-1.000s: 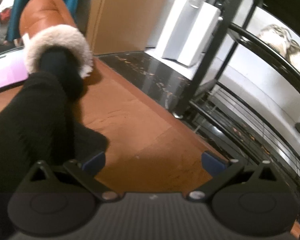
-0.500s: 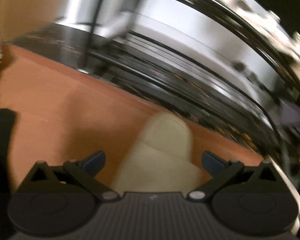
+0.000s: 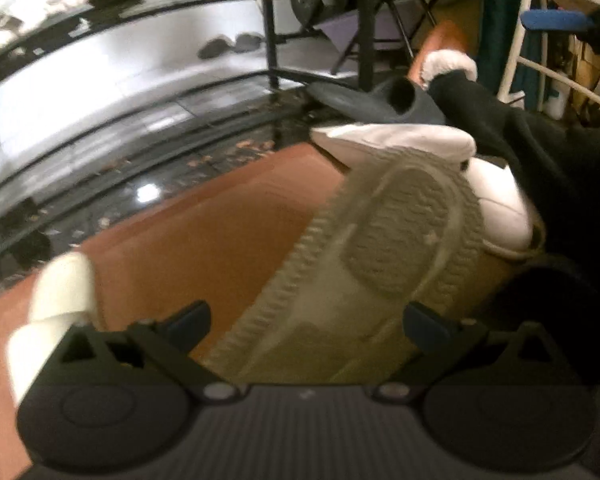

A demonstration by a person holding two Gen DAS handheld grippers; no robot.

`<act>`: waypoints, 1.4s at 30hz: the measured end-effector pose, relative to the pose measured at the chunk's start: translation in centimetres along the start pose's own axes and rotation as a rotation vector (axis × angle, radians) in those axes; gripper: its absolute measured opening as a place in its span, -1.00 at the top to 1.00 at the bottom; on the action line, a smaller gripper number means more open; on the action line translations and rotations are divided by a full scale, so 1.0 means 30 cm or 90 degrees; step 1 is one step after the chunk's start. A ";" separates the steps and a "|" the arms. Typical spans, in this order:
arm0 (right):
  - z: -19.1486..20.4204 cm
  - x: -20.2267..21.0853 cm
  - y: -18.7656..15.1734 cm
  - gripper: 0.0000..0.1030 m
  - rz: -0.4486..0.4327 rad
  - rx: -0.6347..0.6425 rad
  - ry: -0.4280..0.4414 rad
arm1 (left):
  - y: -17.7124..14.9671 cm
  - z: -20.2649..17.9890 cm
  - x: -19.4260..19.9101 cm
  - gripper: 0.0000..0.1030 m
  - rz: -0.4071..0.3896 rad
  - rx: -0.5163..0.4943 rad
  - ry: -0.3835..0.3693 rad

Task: Organize scattered shoes
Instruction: 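Return the left tool to the pile and grasp a second cream slipper, then lift the second cream slipper out of the pile with the left tool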

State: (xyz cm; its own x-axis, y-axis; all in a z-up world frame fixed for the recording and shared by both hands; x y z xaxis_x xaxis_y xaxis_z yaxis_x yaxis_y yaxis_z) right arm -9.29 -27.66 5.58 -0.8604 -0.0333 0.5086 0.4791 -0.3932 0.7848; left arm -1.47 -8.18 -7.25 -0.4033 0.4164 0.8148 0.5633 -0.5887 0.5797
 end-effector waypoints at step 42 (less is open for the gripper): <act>-0.100 -0.030 0.015 -1.00 0.042 -0.123 -0.004 | 0.128 -0.074 -0.005 -0.99 -0.002 0.137 0.051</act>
State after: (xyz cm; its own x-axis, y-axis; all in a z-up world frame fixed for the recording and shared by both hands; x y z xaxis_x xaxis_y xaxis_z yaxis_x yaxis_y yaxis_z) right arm -8.82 -30.57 4.41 -0.8269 -0.0596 0.5592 0.4918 -0.5587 0.6678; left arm -0.86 -12.04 -5.15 -0.4560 0.3572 0.8152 0.6998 -0.4220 0.5763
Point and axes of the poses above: each gripper's, at about its wrist camera, not at the fingertips, and x roughly against the way its jaws point, z to its left, y to its top, the point moved 2 cm from there along -x, roughly the way its jaws point, and after that the axes turned 10 degrees about z, right-handed, at the moved point
